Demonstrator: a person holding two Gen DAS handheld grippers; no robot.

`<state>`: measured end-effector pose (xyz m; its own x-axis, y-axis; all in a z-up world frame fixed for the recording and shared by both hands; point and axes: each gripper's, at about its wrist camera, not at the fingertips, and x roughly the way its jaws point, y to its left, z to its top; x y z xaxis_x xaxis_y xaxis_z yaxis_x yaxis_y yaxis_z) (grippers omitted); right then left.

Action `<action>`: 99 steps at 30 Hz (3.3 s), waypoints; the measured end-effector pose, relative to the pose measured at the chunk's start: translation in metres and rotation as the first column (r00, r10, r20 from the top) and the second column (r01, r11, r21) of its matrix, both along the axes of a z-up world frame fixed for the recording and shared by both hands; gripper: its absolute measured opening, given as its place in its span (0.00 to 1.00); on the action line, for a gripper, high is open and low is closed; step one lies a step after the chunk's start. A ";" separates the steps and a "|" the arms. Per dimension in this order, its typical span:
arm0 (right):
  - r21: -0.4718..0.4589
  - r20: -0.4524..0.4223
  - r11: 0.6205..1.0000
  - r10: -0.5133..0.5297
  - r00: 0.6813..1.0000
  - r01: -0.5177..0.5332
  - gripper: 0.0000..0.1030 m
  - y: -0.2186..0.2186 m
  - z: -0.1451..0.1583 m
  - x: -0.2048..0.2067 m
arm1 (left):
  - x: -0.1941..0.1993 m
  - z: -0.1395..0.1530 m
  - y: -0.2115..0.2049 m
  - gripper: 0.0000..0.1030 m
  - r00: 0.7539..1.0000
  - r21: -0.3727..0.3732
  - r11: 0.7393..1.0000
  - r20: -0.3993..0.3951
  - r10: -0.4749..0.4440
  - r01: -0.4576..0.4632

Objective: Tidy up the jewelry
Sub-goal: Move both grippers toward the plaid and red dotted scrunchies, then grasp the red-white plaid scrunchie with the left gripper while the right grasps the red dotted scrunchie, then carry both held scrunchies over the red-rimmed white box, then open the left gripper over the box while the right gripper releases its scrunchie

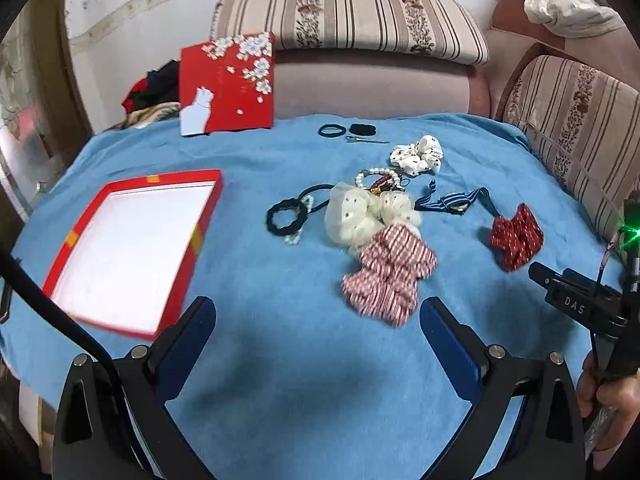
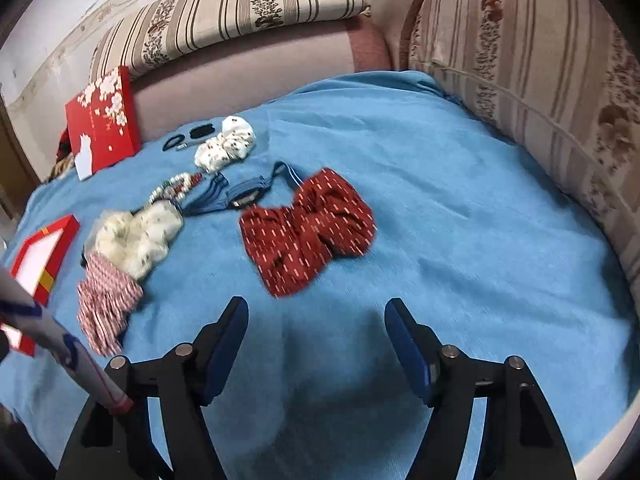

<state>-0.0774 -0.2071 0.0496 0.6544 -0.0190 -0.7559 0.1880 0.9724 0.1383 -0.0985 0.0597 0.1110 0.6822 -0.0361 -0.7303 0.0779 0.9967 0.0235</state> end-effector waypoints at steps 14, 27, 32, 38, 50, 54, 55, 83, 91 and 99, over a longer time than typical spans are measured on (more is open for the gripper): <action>0.083 -0.049 0.996 -0.013 0.999 0.017 0.71 -0.022 -0.011 0.051 | 0.082 -0.057 -0.021 0.96 0.980 -0.099 0.991 -0.171 -0.102 0.086; 0.144 -0.089 0.990 0.003 0.996 0.009 0.11 -0.018 -0.024 0.072 | 0.081 -0.075 -0.035 0.12 0.939 -0.205 0.973 -0.300 -0.168 0.109; 0.165 -0.057 0.986 0.027 0.998 -0.017 0.10 -0.009 -0.006 0.053 | 0.056 -0.042 -0.021 0.12 0.959 -0.225 0.968 -0.232 -0.164 0.111; 0.156 -0.025 0.985 0.085 0.996 -0.080 0.10 0.012 0.016 0.031 | 0.029 -0.010 0.006 0.12 0.978 -0.216 0.972 -0.162 -0.131 0.094; 0.080 0.017 0.968 0.237 0.971 -0.238 0.10 0.085 0.063 0.013 | 0.001 0.026 0.069 0.12 0.996 -0.151 0.988 -0.085 -0.002 -0.011; 0.063 0.021 0.950 0.304 0.952 -0.305 0.10 0.122 0.075 0.016 | 0.000 0.029 0.093 0.12 0.996 -0.126 0.990 -0.072 0.047 -0.056; 0.058 0.020 0.944 0.323 0.946 -0.323 0.10 0.132 0.077 0.018 | 0.000 0.029 0.098 0.12 0.996 -0.124 0.990 -0.073 0.058 -0.066; 0.200 -0.128 0.762 0.644 0.754 -0.617 0.10 0.396 -0.010 0.195 | 0.214 -0.051 0.315 0.13 0.925 -0.171 0.939 -0.291 0.242 -0.300; 0.174 -0.123 0.766 0.641 0.758 -0.619 0.42 0.397 -0.011 0.201 | 0.224 -0.054 0.326 0.42 0.921 -0.197 0.922 -0.277 0.274 -0.334; 0.037 -0.074 0.807 0.590 0.804 -0.589 0.50 0.360 0.014 0.164 | 0.195 -0.035 0.319 0.45 0.927 -0.221 0.919 -0.264 0.267 -0.327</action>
